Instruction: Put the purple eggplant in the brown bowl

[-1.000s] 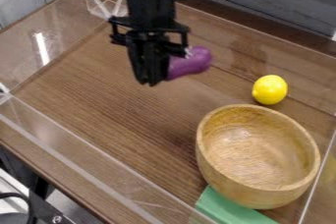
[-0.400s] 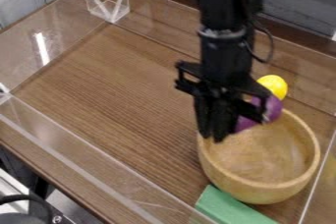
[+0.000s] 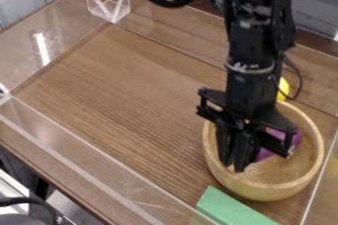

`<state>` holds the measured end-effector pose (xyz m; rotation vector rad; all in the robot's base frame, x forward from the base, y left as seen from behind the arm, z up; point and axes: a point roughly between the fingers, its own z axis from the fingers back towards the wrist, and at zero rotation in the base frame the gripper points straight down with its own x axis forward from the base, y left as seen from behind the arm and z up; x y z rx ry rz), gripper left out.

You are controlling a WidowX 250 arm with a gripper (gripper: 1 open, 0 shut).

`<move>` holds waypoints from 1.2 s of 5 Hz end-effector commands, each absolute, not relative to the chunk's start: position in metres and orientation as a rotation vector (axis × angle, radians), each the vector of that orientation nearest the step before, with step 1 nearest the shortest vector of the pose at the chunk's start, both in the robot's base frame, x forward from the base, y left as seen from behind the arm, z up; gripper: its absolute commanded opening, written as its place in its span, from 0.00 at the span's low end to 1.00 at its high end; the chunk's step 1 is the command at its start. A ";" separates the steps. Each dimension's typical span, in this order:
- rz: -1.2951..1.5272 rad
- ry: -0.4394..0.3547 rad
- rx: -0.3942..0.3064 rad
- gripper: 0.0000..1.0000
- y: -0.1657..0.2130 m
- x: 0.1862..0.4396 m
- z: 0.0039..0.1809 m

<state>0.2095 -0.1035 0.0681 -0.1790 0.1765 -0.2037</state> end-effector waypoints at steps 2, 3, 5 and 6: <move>-0.209 0.134 -0.190 1.00 -0.106 0.216 0.074; -0.203 0.131 -0.188 1.00 -0.105 0.220 0.071; -0.192 0.114 -0.184 1.00 -0.102 0.230 0.068; -0.188 0.111 -0.182 1.00 -0.102 0.232 0.066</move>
